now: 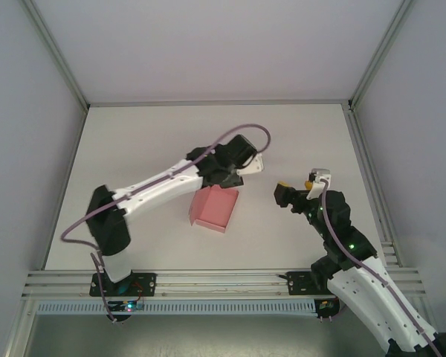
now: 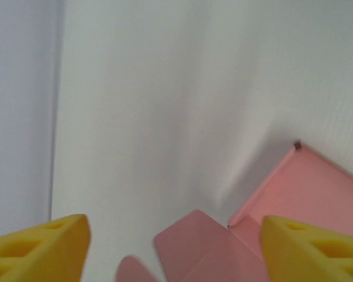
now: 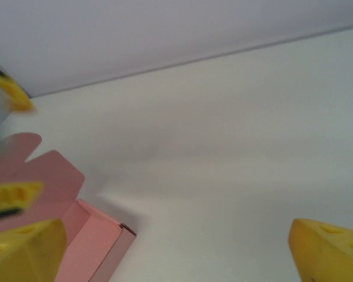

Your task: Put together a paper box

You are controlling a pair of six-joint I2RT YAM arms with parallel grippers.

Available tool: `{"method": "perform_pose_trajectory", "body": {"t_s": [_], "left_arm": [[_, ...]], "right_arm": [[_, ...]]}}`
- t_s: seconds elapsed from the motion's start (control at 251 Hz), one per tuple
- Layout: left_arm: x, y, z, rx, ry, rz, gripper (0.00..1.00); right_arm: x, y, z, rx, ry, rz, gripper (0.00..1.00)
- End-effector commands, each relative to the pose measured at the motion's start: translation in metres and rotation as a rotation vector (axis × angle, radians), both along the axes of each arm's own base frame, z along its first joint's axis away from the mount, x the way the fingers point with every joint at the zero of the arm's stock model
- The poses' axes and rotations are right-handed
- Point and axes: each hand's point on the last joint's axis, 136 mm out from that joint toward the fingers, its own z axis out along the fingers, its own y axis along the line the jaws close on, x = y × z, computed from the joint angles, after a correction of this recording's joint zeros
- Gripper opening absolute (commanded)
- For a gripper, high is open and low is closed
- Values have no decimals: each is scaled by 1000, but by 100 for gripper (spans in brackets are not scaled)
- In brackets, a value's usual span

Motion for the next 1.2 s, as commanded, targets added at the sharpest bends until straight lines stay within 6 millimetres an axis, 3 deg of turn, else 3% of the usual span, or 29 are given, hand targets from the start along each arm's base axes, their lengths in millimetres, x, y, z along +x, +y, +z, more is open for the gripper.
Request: {"method": "perform_pose_trajectory", "body": {"t_s": [0.0,0.068,0.14,0.2,0.259,0.303,0.363,0.487,0.591,0.738,0.882,1.197], "left_arm": [[18,29,65,-350,-52,237,89],[44,87,84,-528,-55,505,95],[59,157,73,-665,0,795,99],[62,208,45,-723,28,1008,100],[57,245,8,-740,69,1166,100],[52,263,-21,-743,122,1258,93],[43,271,-58,-744,228,1326,79],[36,230,-110,-806,486,1206,57],[35,181,-131,-911,695,1058,44],[34,147,-162,-831,796,998,33],[29,117,-174,-812,886,910,24],[12,77,-183,-811,981,819,19]], "right_arm": [[6,7,-6,2,62,19,89],[12,13,-18,-15,125,30,82],[20,19,-36,-39,203,35,79],[26,25,-51,-57,266,38,73],[32,34,-68,-82,327,49,65],[36,44,-79,-103,363,68,59],[41,56,-93,-151,404,89,48],[50,83,-121,-231,481,152,33],[58,100,-142,-228,522,184,29],[63,131,-166,-159,559,271,25],[66,148,-181,-146,604,319,19],[69,181,-175,-89,573,381,18]]}}
